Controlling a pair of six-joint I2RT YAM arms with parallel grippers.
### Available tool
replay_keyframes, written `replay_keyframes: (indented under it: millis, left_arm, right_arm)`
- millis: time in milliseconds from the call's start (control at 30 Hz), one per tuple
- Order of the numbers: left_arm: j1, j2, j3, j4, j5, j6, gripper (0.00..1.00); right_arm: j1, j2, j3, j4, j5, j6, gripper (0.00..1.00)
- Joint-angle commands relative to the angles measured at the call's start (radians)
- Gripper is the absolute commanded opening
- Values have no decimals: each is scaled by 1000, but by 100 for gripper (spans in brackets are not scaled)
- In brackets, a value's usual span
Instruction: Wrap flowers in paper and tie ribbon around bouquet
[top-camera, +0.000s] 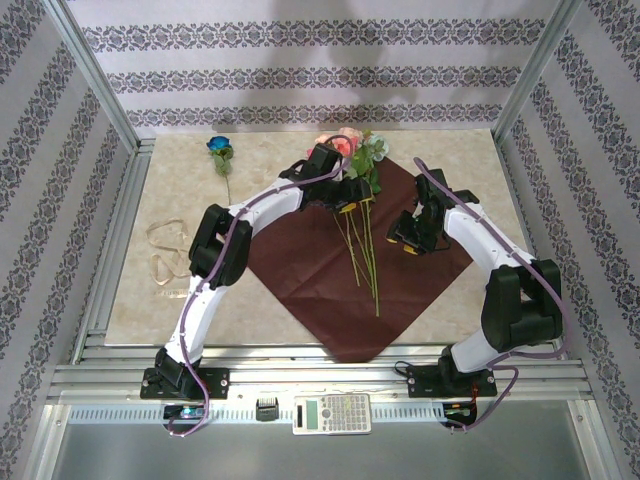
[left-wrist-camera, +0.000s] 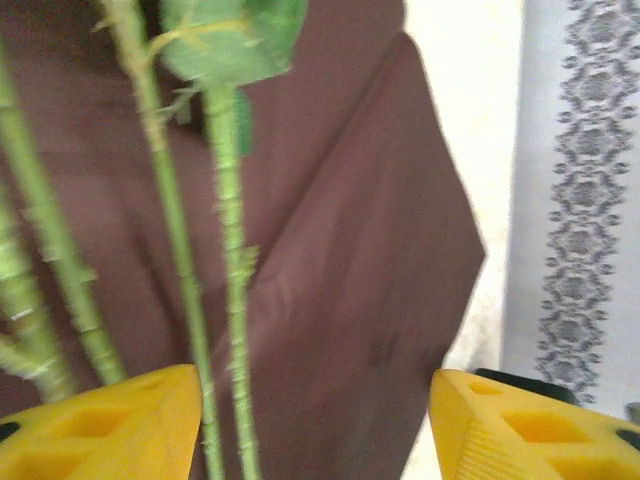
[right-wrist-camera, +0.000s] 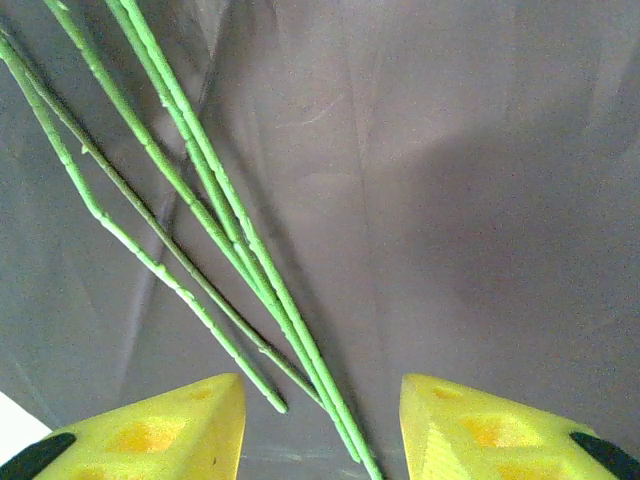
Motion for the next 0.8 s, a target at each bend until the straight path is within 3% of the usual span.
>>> replay_keyframes:
  millis: [0,233,333,433,567,767]
  left_arm:
    - [40,-159,10,-236,-141,111,65]
    - [248,-346,-104,-496,-313,202,59]
    - [373,-351,-153,-582,-303,263,56]
    - [447,-329,-172,-635,-396,387,54]
    - [496,-258,-187,-613,-422,476,54]
    - [495,-146,-150,-504,-437,530,57]
  right_arm:
    - [-10,-21,-9,-11,-12,-11,46]
    - [-9,-3,11,-4,-19,-7,46]
    - [0,4,19,-3,-19,-6,46]
    - [12,8,23,1,-17,-3,46]
    - [29,11,20,3,-14,6,46]
    - [38,2,21,-10,-3,11,46]
